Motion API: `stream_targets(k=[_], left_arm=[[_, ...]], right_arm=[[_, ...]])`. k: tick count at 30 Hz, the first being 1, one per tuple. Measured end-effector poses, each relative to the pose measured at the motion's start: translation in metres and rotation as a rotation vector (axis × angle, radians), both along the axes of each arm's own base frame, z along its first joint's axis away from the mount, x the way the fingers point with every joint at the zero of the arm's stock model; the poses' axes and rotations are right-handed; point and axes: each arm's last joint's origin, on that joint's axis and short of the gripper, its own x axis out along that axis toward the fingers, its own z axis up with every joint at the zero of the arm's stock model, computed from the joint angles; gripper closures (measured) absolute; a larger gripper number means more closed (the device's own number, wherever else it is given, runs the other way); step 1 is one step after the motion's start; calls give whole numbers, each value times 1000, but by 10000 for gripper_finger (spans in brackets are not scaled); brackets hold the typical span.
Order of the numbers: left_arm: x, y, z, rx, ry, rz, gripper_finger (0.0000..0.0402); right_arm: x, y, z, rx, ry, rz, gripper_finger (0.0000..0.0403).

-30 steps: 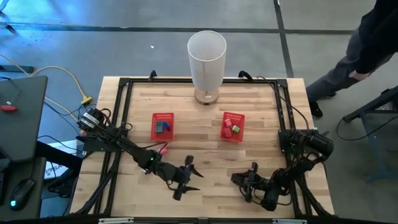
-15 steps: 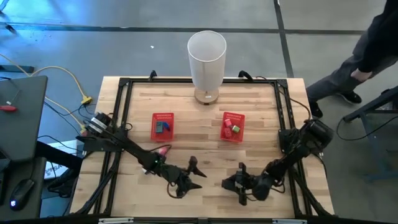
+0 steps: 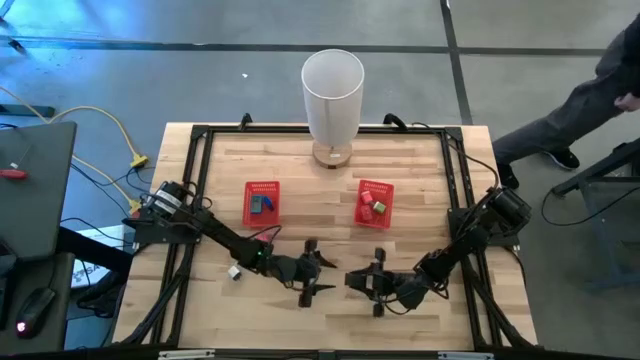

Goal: Pick & Place Office items
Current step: Put the black digital timer into the left red bin

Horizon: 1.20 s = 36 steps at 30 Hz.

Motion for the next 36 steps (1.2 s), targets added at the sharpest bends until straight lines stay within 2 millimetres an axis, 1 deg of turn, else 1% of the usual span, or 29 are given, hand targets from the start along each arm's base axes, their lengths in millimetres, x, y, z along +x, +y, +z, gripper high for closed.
stream_targets(k=[3, 6, 16, 25, 28, 36], left_arm=[[2, 4, 0, -8, 2, 14, 157], [2, 5, 0, 24, 0, 7, 157], [3, 7, 1, 202, -21, 4, 157], [7, 17, 1, 178, -17, 41, 157], [7, 17, 1, 168, -17, 45, 157], [6, 14, -2, 232, -14, 17, 157]], right_arm=[[3, -3, 3, -71, -26, -17, 262], [5, -5, 4, -115, -33, -14, 262], [13, -16, 4, -148, -22, -24, 262], [18, -23, 4, -178, -15, -35, 262], [19, -25, 4, -177, -12, -29, 262], [22, -27, 6, -164, -29, -31, 262]])
